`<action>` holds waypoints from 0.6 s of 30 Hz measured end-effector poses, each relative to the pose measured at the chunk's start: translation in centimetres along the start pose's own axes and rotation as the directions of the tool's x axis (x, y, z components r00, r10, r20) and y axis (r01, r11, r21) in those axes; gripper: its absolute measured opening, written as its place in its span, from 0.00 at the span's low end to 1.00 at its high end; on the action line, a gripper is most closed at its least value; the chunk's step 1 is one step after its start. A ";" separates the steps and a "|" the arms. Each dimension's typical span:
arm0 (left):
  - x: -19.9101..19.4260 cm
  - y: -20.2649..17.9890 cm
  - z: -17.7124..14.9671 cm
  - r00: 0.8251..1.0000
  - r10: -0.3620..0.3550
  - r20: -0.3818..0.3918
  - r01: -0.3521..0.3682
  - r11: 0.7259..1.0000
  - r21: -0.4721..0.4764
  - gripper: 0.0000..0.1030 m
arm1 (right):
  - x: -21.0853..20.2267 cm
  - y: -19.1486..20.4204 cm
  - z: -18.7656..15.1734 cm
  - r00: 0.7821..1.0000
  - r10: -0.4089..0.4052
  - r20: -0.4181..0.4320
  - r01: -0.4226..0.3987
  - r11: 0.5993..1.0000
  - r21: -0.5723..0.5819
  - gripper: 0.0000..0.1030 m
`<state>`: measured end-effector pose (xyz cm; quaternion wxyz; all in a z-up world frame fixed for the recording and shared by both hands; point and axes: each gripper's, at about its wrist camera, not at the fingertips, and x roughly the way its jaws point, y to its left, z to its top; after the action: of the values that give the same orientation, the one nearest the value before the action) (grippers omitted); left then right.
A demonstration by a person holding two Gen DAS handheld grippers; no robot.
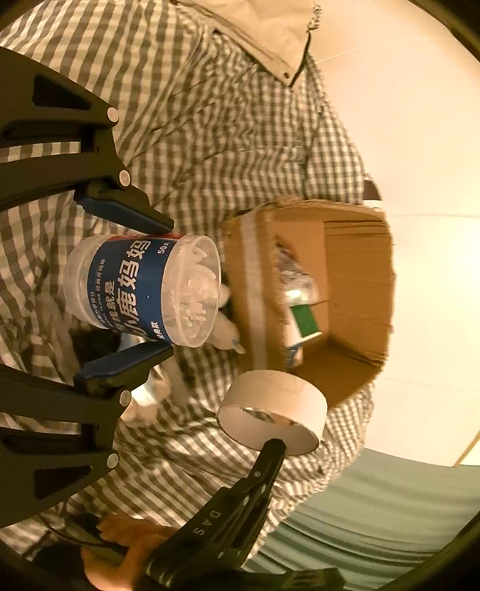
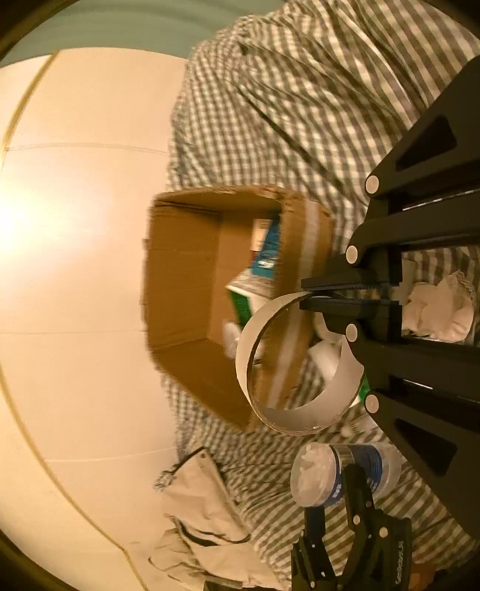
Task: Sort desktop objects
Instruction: 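Grasp the water bottle with left tool while right tool grasps the tape roll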
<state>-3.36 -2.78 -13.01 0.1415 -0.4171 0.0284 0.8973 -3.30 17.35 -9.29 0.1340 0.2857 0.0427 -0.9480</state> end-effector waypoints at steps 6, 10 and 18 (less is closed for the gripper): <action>-1.8 -0.3 2.1 0.997 0.003 0.078 -0.004 1.000 0.012 0.60 | -2.6 0.0 1.9 0.996 -0.021 0.092 0.019 1.000 0.021 0.03; -2.9 -0.7 3.8 0.991 0.001 0.130 -0.004 1.000 0.024 0.60 | -3.8 -0.3 3.2 0.990 -0.036 0.139 0.032 0.999 0.033 0.03; -5.0 -0.9 7.1 0.972 -0.013 0.233 0.007 1.000 0.028 0.60 | -5.1 -1.2 5.8 0.978 -0.069 0.199 0.060 0.997 0.051 0.03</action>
<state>-5.33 -1.87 -4.49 0.1539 -0.3070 0.0216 0.9389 -2.61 18.74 -1.62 0.1006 0.1901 0.0169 -0.9765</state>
